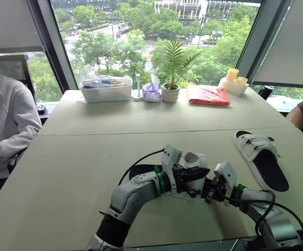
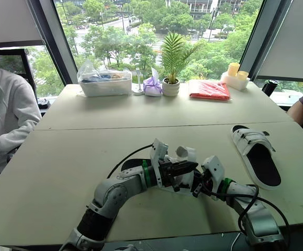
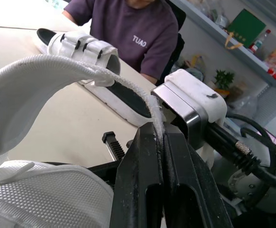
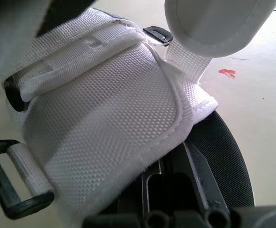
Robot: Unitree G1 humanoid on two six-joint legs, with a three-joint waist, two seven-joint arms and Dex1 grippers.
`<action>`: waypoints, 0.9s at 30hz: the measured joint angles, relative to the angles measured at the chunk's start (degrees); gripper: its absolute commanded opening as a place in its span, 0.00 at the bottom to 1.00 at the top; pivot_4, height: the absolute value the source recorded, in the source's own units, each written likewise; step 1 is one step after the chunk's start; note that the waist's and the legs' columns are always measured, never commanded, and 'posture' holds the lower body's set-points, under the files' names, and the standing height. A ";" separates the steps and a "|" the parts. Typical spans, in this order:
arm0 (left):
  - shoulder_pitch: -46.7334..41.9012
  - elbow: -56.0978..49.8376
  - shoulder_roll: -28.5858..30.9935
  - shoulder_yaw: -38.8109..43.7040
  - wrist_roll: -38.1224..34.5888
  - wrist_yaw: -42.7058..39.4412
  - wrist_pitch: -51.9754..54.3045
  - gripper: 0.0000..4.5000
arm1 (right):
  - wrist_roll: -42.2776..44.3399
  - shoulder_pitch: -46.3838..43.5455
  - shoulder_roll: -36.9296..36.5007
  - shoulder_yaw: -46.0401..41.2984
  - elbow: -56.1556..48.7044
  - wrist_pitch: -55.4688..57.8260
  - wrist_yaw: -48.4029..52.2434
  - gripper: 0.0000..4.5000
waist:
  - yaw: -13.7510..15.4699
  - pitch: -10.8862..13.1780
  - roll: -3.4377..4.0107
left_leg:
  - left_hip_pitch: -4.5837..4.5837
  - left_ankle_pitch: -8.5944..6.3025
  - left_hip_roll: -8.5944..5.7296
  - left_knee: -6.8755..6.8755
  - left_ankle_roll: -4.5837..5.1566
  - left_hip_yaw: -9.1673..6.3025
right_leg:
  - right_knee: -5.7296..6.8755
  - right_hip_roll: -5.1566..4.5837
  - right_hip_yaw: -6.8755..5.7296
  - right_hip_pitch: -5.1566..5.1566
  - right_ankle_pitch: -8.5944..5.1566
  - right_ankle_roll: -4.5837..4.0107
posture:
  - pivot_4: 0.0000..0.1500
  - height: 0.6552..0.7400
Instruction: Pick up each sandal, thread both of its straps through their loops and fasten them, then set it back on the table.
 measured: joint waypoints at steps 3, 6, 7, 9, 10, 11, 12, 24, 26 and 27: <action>0.00 1.37 -0.17 0.16 0.36 -0.49 -1.34 0.01 | 0.00 0.00 0.00 0.00 0.00 0.00 0.00 0.00 | 0.00 -0.01 0.00 | 0.00 0.00 0.00 0.00 0.01 0.00 | 0.00 0.00 0.00 0.00 0.00 0.00 | 1.00 0.99; -0.07 2.28 -0.63 0.40 0.57 -0.65 -2.12 0.01 | 0.00 0.00 0.00 0.00 0.04 0.00 0.00 0.00 | 0.01 -0.01 0.00 | 0.01 0.00 0.00 0.02 0.01 0.00 | 0.00 0.00 0.00 0.00 0.00 0.00 | 1.00 0.99; -0.08 2.59 -0.72 0.50 0.78 -0.71 -2.55 0.01 | 0.00 -0.01 0.00 0.00 0.05 0.00 0.00 0.00 | 0.01 -0.02 0.00 | 0.01 0.00 0.00 0.02 0.01 0.00 | 0.01 0.00 0.00 -0.01 0.00 0.00 | 1.00 0.99; -0.16 3.32 -1.02 0.77 1.07 -0.95 -3.00 0.01 | 0.00 0.00 0.00 0.00 0.06 0.00 0.00 0.00 | 0.02 -0.03 0.00 | 0.01 0.00 0.00 0.03 0.01 0.00 | 0.01 0.00 -0.01 0.01 0.00 0.01 | 1.00 0.99; -0.26 3.66 -1.03 0.83 1.27 -1.10 -3.43 0.01 | 0.00 0.00 0.00 0.00 0.07 0.00 0.00 0.00 | 0.02 -0.03 0.00 | 0.01 0.00 0.00 0.04 0.01 0.00 | 0.01 0.00 -0.01 0.01 0.00 0.01 | 1.00 0.99; -0.42 3.96 -1.03 0.94 1.39 -1.20 -3.73 0.01 | 0.00 -0.01 0.00 0.00 0.07 0.00 0.00 0.00 | 0.02 -0.03 0.00 | 0.01 0.00 0.00 0.04 0.01 0.00 | 0.01 0.00 -0.01 0.01 0.00 0.00 | 1.00 0.99; -0.56 4.23 -1.03 1.02 1.42 -1.25 -3.84 0.01 | 0.00 0.00 -0.01 0.00 0.07 0.00 0.00 0.00 | 0.02 -0.03 0.00 | 0.01 0.00 0.00 0.04 0.01 0.00 | 0.01 0.00 -0.01 0.01 0.00 0.01 | 1.00 0.99; -2.30 8.16 -1.24 2.16 2.61 -3.46 -5.43 0.01 | -0.01 -0.16 0.00 0.04 0.36 0.00 0.02 0.00 | 0.02 -0.06 0.00 | 0.05 0.00 0.00 0.08 0.01 0.00 | 0.02 0.00 -0.03 0.01 0.01 0.01 | 1.00 0.99; -2.29 8.34 -1.40 2.42 2.61 -3.50 -5.41 0.01 | -0.01 -0.15 0.00 0.04 0.36 0.00 0.02 0.00 | 0.02 -0.06 0.00 | 0.05 0.00 0.00 0.08 0.01 0.00 | 0.02 0.00 -0.03 0.02 0.01 0.01 | 1.00 0.99; -2.29 8.39 -1.48 2.53 2.60 -3.49 -5.35 0.01 | -0.01 -0.15 0.00 0.04 0.37 0.00 0.02 0.00 | 0.02 -0.07 0.00 | 0.05 0.00 0.00 0.08 0.01 0.00 | 0.02 0.00 -0.03 0.02 0.01 0.01 | 1.00 0.99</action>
